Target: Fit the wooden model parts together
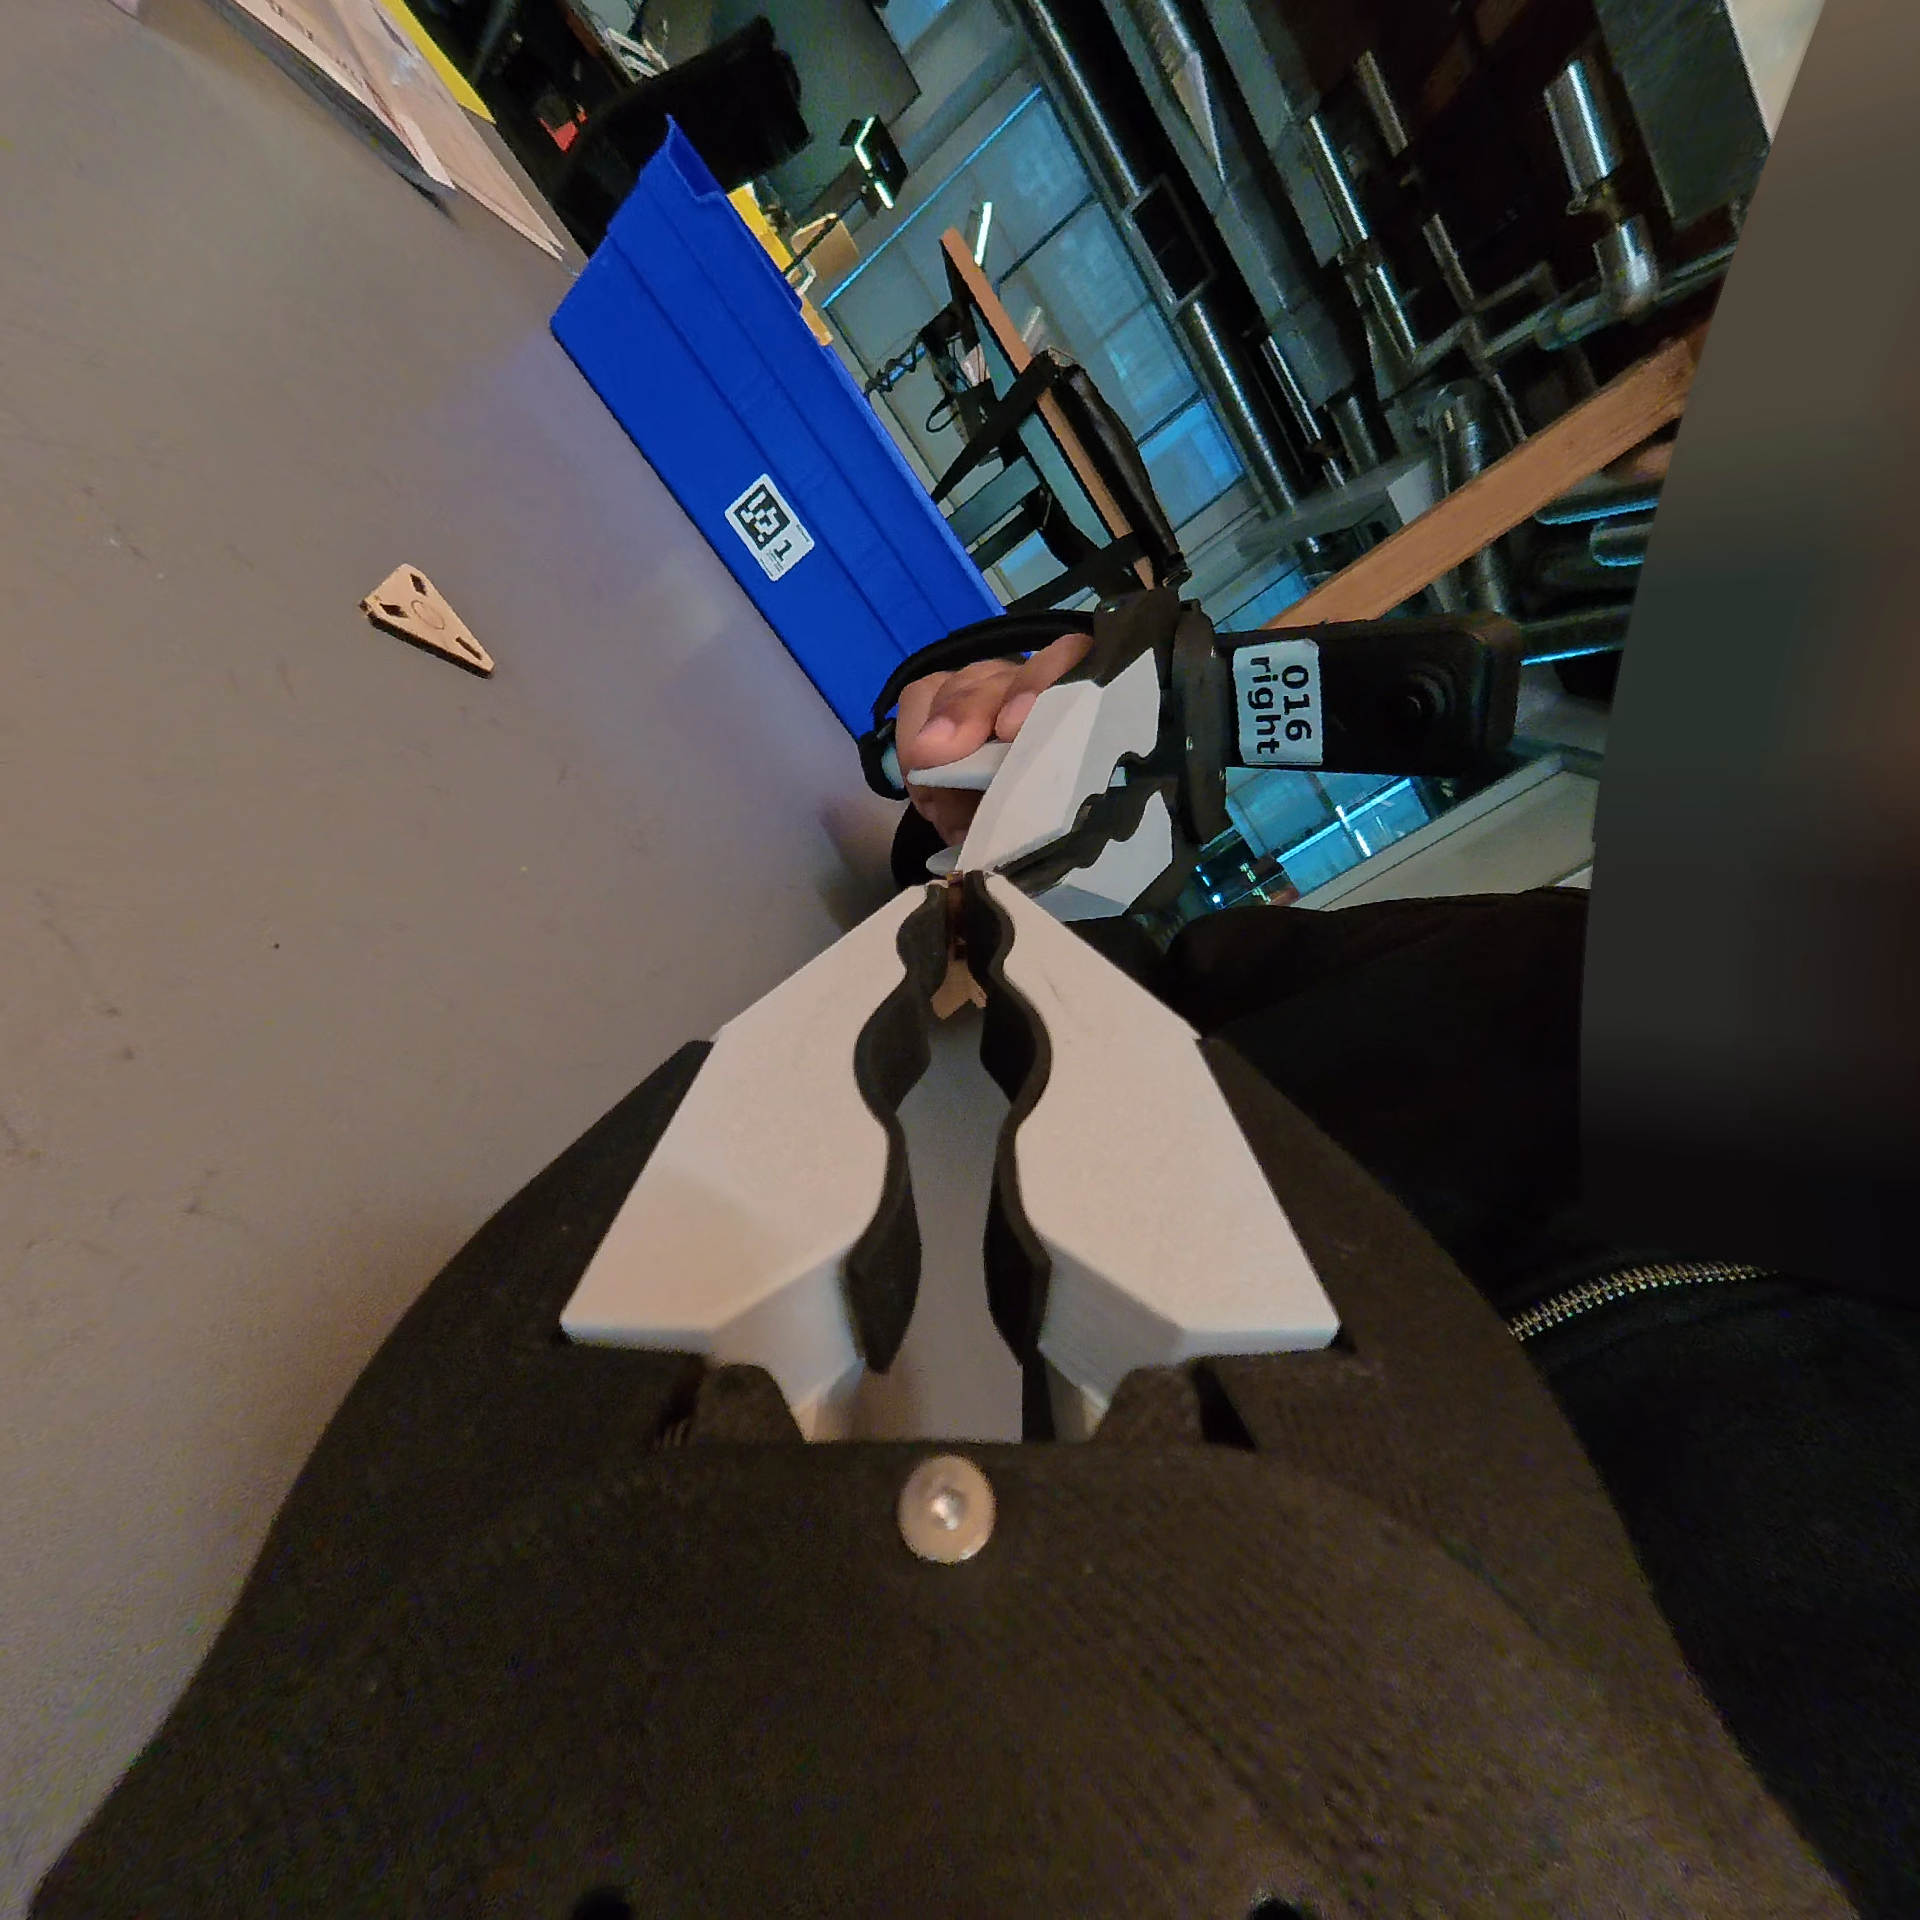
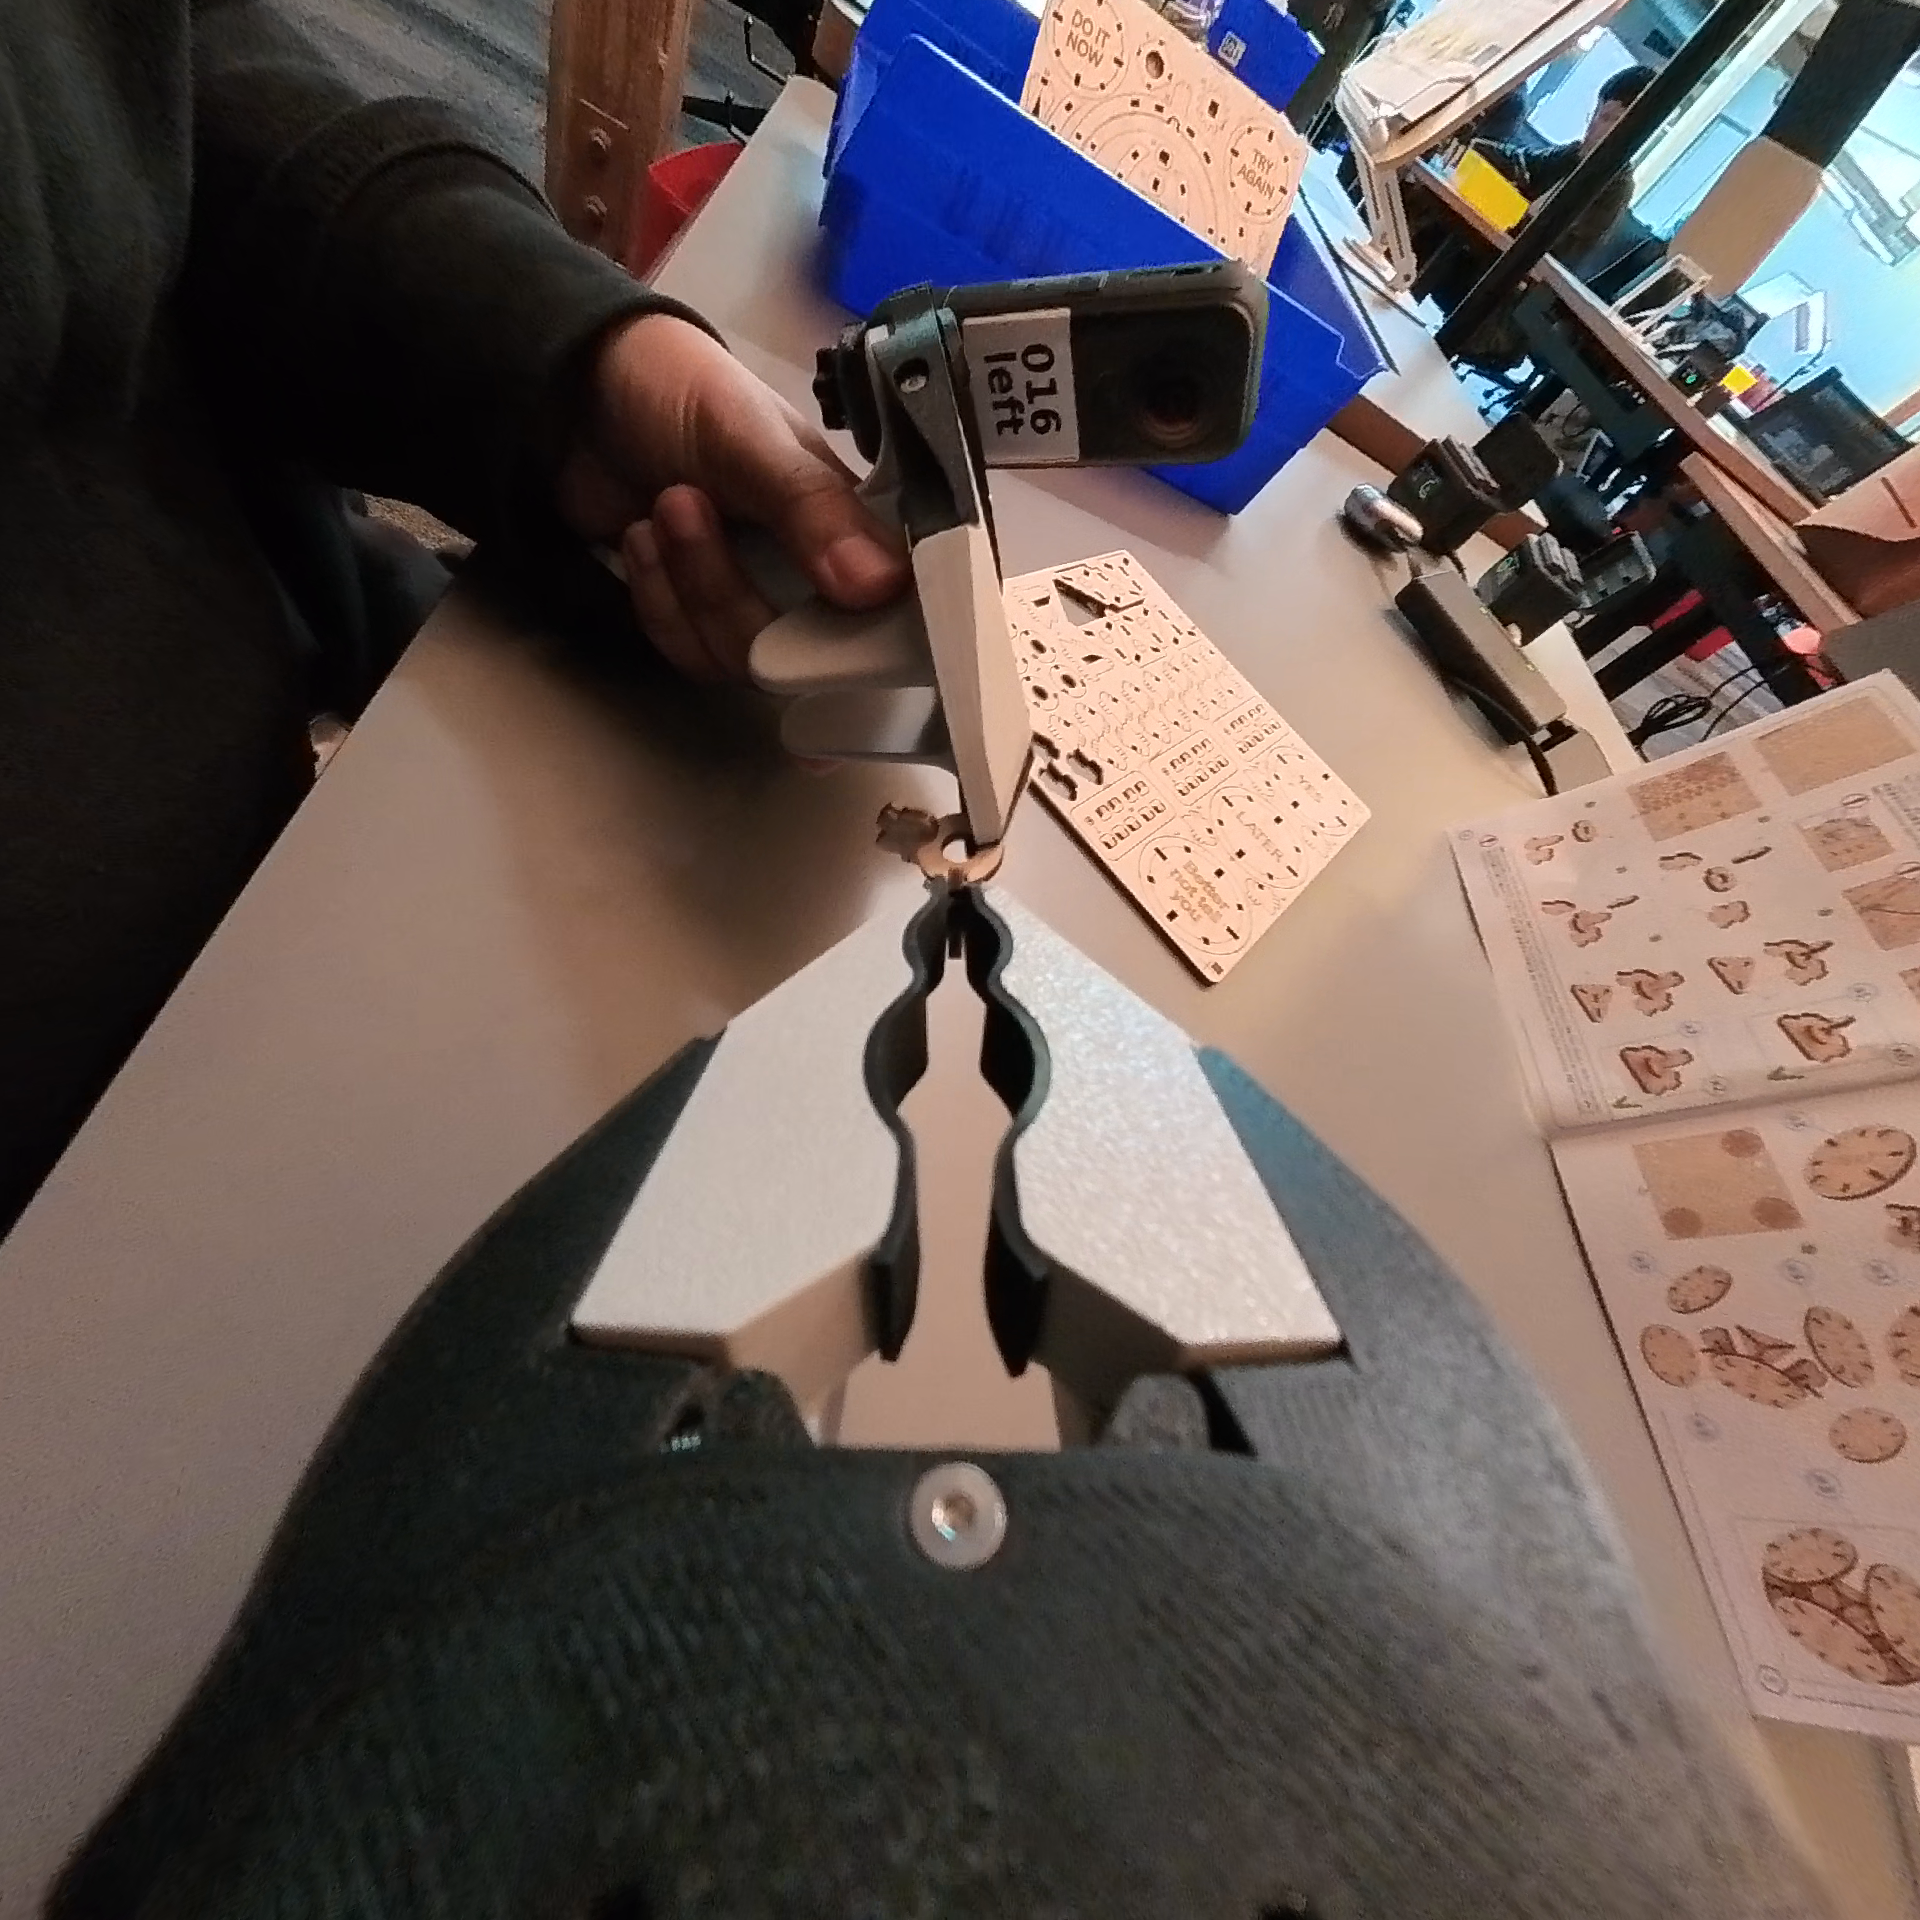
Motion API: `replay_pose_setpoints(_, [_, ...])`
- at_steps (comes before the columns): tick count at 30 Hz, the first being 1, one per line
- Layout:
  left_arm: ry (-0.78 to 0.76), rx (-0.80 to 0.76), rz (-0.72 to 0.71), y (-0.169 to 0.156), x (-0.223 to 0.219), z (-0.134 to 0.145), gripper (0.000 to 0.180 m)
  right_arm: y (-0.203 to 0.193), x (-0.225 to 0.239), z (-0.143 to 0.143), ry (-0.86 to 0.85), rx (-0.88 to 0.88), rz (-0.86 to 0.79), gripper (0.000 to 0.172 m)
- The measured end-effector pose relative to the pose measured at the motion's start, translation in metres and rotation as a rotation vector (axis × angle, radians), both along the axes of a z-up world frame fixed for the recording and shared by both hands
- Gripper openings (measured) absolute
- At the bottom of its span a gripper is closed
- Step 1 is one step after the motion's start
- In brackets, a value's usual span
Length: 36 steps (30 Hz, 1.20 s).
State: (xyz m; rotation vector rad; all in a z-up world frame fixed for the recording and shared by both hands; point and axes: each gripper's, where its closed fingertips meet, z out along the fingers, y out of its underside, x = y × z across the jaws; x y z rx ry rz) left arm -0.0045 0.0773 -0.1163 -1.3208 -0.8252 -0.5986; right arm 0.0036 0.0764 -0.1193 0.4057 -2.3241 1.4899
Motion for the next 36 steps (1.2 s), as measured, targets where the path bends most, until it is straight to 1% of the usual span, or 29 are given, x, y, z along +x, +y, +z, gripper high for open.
replay_pose_setpoints(5, [0.043, -0.054, 0.006, 0.003, 0.002, -0.004, 0.000, 0.003, 0.001, -0.004, -0.035, 0.031, 0.014, 0.000])
replay_pose_setpoints(10, [0.058, -0.074, 0.006, 0.004, 0.001, -0.006, 0.000, 0.003, 0.000, -0.007, 0.053, 0.055, 0.000, 0.000])
replay_pose_setpoints(13, [0.055, -0.034, -0.013, 0.002, 0.003, -0.001, 0.001, 0.001, 0.002, -0.001, 0.089, 0.028, 0.002, 0.000])
replay_pose_setpoints(33, [0.057, 0.008, 0.021, -0.002, -0.002, 0.004, 0.000, -0.005, -0.001, 0.005, 0.135, -0.051, -0.010, 0.000])
replay_pose_setpoints(35, [0.073, 0.010, 0.031, -0.002, -0.003, 0.005, 0.000, -0.004, -0.002, 0.007, 0.147, -0.055, -0.013, 0.004])
replay_pose_setpoints(36, [0.078, 0.014, 0.037, -0.002, -0.004, 0.006, 0.000, -0.004, -0.002, 0.008, 0.144, -0.060, -0.014, 0.013])
